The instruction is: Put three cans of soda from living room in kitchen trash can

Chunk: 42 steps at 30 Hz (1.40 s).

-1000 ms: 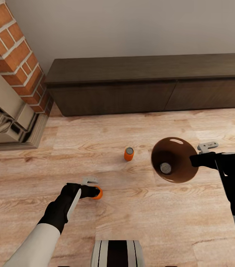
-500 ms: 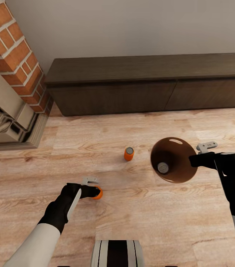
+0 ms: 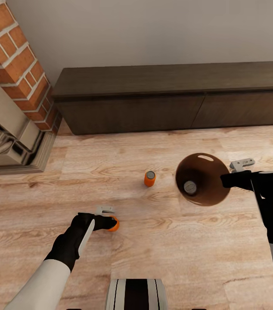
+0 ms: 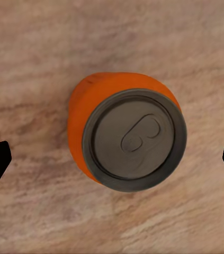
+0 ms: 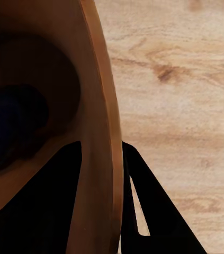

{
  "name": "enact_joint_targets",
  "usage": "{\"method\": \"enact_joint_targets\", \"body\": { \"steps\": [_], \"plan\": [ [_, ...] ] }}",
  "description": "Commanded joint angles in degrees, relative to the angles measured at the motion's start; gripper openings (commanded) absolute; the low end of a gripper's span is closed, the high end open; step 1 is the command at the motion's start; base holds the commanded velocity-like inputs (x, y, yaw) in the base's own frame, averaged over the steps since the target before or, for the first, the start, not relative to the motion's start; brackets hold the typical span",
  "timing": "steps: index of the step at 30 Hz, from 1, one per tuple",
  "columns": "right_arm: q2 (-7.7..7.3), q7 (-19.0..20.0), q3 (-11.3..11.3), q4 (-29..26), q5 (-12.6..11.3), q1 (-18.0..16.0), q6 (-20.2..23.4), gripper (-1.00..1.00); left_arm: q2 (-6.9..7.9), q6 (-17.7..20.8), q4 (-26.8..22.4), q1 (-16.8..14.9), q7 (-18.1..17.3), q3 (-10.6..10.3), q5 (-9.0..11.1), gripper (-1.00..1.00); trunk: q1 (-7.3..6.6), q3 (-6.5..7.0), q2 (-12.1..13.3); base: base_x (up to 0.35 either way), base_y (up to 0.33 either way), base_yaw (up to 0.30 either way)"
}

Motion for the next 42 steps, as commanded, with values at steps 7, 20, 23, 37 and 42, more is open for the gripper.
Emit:
{"method": "enact_joint_targets", "body": {
  "steps": [7,20,23,37,42],
  "plan": [
    [-0.51,0.2,-0.1,0.2,-1.0,-3.6,0.3,-1.00,-0.05,0.0,0.0,0.0,0.0,0.0,0.0,1.00,0.00,0.00,0.0,0.000,0.000,0.000],
    [-0.67,0.8,-0.1,0.3,-1.0,-6.2,0.3,-1.00,-0.06,-0.2,0.0,0.0,0.0,-0.1,-0.1,1.00,0.00,0.00,0.0,0.000,0.000,0.000],
    [-0.63,0.9,-0.1,0.2,-1.0,-6.3,0.3,-1.00,-0.06,-0.2,0.0,0.0,0.0,-0.1,-0.1,1.00,0.00,0.00,0.0,0.000,0.000,0.000],
    [-0.58,1.0,-0.1,0.1,-1.1,-6.3,0.3,-1.00,-0.11,-0.2,0.1,0.0,-0.1,-0.1,-0.1,1.00,0.00,-0.55,0.0,0.000,0.000,0.000],
    [-0.51,1.0,0.1,0.1,-1.2,-6.2,0.3,-1.00,-0.07,-0.2,0.1,0.0,-0.2,-0.5,-0.2,1.00,0.00,-0.94,0.0,0.051,0.000,0.000]
  ]
}}
